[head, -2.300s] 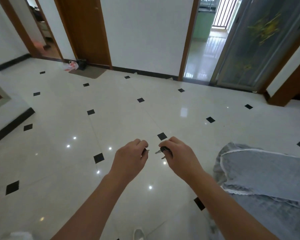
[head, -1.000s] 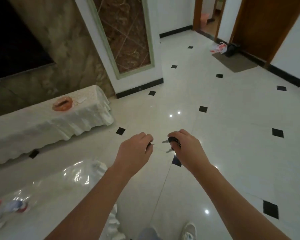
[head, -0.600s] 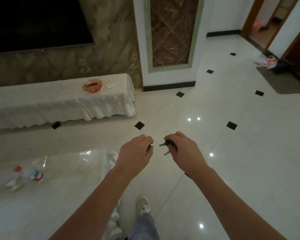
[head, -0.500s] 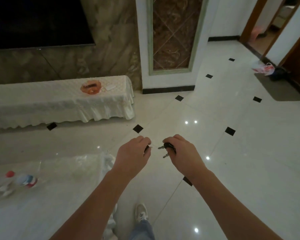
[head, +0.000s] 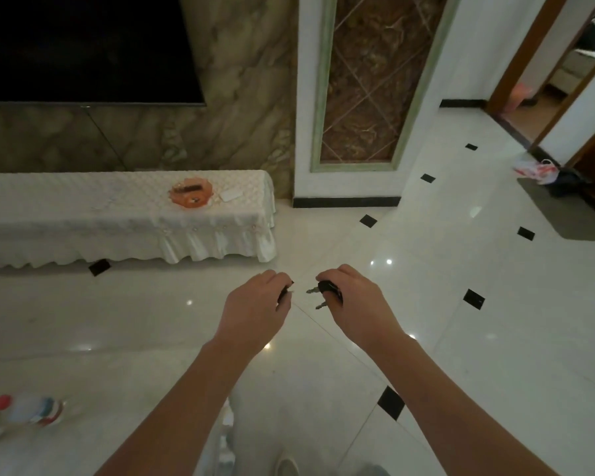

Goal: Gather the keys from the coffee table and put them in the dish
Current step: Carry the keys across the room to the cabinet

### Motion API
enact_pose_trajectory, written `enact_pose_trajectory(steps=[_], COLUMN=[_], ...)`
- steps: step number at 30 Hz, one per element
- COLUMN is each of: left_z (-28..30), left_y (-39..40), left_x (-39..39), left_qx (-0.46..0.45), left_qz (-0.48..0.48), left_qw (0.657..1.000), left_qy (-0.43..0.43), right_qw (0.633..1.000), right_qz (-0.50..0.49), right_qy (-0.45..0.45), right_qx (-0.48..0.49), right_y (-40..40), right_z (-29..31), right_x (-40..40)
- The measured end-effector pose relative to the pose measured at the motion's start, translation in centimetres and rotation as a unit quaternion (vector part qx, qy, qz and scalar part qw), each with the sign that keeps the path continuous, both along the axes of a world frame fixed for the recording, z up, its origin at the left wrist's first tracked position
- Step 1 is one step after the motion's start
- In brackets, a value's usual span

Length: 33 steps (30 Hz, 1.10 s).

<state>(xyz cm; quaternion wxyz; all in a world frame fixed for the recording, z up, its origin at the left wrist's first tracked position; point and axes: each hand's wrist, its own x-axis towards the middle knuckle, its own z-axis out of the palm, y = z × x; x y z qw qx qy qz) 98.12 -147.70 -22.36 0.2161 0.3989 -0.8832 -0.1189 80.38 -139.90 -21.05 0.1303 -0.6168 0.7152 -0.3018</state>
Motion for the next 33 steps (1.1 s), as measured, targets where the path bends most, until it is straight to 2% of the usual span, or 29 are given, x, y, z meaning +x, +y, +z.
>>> enact_pose_trajectory(steps=[9, 21, 33], left_z=[-0.7, 1.2, -0.2], left_y=[-8.1, -19.9, -28.1], left_x=[1.2, -3.5, -2.3], left_qx=[0.007, -0.023, 0.0], left_qz=[0.09, 0.218, 0.273], left_qw=[0.996, 0.975, 0.962], left_qy=[-0.015, -0.025, -0.027], right_qw=[0.996, 0.979, 0.968], right_qz=[0.086, 0.205, 0.251], right_qy=[0.004, -0.007, -0.008], right_qx=[0.009, -0.012, 0.0], right_y=[-11.5, -29.0, -39.7], right_z=[-1.5, -1.5, -2.2], right_x=[-0.1, -4.8, -3.7])
